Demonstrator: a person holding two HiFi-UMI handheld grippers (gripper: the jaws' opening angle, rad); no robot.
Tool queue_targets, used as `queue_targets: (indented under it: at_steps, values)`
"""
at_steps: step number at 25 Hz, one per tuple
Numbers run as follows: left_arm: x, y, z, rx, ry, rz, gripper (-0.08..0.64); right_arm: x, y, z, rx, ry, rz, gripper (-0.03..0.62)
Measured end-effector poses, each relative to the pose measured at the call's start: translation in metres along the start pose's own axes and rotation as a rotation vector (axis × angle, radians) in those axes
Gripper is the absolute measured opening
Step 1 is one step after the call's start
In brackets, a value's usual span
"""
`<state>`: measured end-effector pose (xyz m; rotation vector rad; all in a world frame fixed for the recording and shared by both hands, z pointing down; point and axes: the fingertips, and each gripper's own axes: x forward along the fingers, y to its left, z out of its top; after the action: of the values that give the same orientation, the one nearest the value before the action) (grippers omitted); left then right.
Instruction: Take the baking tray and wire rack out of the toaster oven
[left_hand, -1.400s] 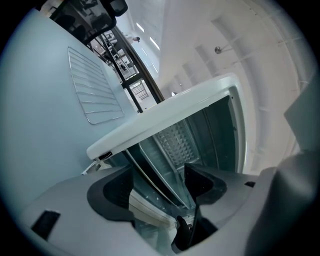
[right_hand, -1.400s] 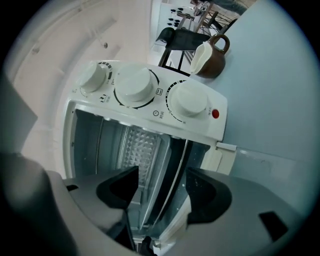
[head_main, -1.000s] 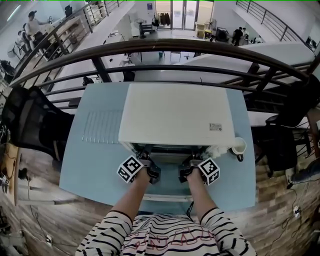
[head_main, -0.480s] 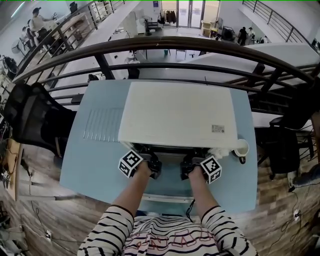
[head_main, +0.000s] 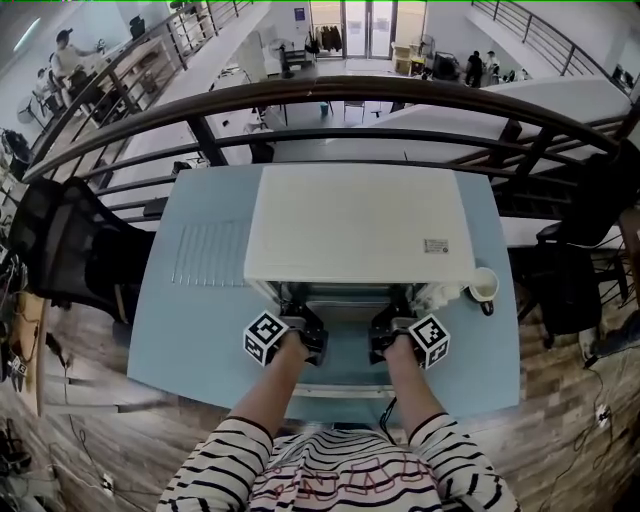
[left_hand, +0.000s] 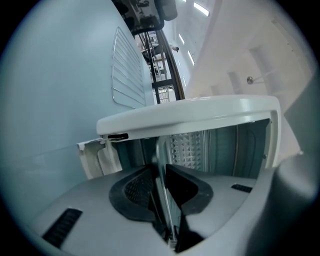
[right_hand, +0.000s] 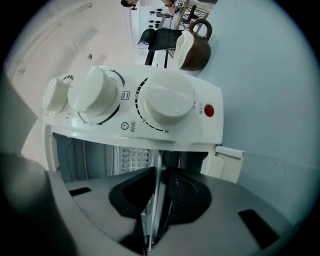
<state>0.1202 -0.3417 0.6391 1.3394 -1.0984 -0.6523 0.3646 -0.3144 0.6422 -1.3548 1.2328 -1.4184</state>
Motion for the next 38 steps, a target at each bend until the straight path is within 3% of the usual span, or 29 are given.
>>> queue_targets:
  at_steps: [11,32,38]
  values:
    - [-0.051,0.015,-0.016,-0.013,0.072,0.006,0.087,-0.055,-0.018,-0.018,0.079,-0.020,-0.025,0.074]
    - [-0.135,0.028,-0.031,-0.082,0.150,0.001,0.080,-0.145,-0.034,-0.049,0.092,-0.082,-0.079,0.074]
    - [-0.157,0.028,-0.034,-0.089,0.183,-0.003,0.080,-0.170,-0.030,-0.061,0.104,-0.095,-0.057,0.074]
